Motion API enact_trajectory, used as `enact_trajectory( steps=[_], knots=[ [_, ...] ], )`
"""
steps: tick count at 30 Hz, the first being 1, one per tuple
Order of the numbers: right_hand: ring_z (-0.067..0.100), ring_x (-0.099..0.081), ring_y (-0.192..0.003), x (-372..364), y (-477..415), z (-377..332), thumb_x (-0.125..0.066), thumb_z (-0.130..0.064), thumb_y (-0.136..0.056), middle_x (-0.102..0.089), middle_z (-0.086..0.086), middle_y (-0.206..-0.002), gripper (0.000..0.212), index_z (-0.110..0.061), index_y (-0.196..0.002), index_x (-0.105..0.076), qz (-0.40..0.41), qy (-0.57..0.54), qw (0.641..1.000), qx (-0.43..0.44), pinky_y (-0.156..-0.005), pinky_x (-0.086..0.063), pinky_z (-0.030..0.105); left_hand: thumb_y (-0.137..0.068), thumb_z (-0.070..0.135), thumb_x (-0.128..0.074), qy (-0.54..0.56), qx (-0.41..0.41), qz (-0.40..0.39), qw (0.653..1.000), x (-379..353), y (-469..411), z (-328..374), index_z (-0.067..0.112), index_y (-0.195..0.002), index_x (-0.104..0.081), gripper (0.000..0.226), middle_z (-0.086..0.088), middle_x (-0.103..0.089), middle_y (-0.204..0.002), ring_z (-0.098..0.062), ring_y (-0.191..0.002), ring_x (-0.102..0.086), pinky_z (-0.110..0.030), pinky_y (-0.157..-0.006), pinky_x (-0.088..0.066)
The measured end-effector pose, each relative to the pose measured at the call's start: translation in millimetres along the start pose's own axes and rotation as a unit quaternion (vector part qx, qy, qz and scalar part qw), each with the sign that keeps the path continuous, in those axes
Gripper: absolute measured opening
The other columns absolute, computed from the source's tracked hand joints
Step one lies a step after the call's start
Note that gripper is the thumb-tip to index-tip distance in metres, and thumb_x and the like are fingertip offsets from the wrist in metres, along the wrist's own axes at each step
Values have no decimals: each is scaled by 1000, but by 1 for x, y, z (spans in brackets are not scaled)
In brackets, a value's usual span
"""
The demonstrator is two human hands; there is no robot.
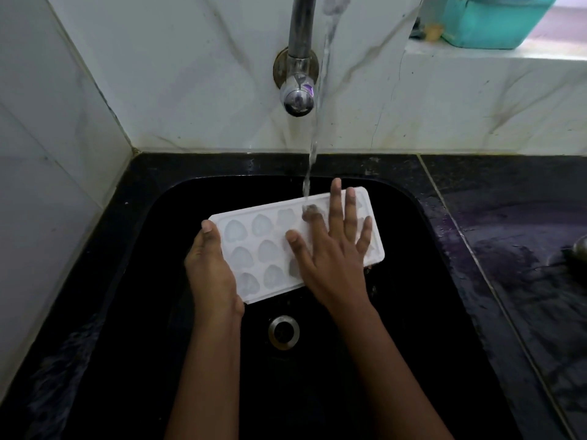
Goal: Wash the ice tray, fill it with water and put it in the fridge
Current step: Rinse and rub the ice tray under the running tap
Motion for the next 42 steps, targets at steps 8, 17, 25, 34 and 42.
enact_trajectory(
  steps=[8, 17, 25, 34, 42],
  knots=[
    [3, 8, -144, 36, -7, 23, -30, -55, -92, -9, -13, -156, 51, -28, -120, -61, 100, -146, 984, -19, -115, 6, 38, -99, 48, -47, 1, 8, 47, 999, 32, -16, 11, 30, -92, -67, 28, 6, -70, -96, -16, -89, -68, -29, -60, -56],
    [10, 19, -143, 8, -5, 8, -28, -57, -93, 7, -6, -158, 51, -30, -124, -59, 26, 1, 1000, 11, -114, 12, 43, -95, 53, -51, -47, 11, 26, 998, 36, -22, 13, 32, -91, -68, 28, 12, -72, -90, -13, -92, -67, -27, -60, -53],
    [13, 20, -144, 5, -3, 3, -18, -60, -92, 8, -3, -159, 59, -32, -130, -54, 21, 43, 999, 11, -113, 13, 46, -95, 52, -52, -29, 8, 25, 999, 37, -24, 14, 32, -90, -69, 27, 11, -73, -86, -14, -87, -69, -27, -56, -54],
    [10, 29, -141, -5, -3, -2, -15, -62, -89, 18, -6, -157, 61, -36, -134, -48, -22, 10, 1000, 0, -112, 18, 44, -97, 51, -49, -39, 10, 44, 998, 49, -26, 16, 29, -100, -69, 30, 6, -72, -97, -20, -96, -68, -33, -66, -57],
    [12, 27, -142, -6, 1, -5, -18, -61, -91, 18, -4, -157, 61, -32, -135, -48, -12, 40, 999, -2, -113, 17, 45, -97, 49, -50, -35, 14, 34, 999, 43, -24, 13, 29, -97, -70, 28, 3, -73, -99, -21, -95, -69, -35, -67, -55]
  ],
)
Point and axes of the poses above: each hand's wrist, its own y-axis away from the middle knuckle, its own x-axis out of the back of the hand, z = x × y, the point moved 10 cm from there along -y, towards the middle knuckle
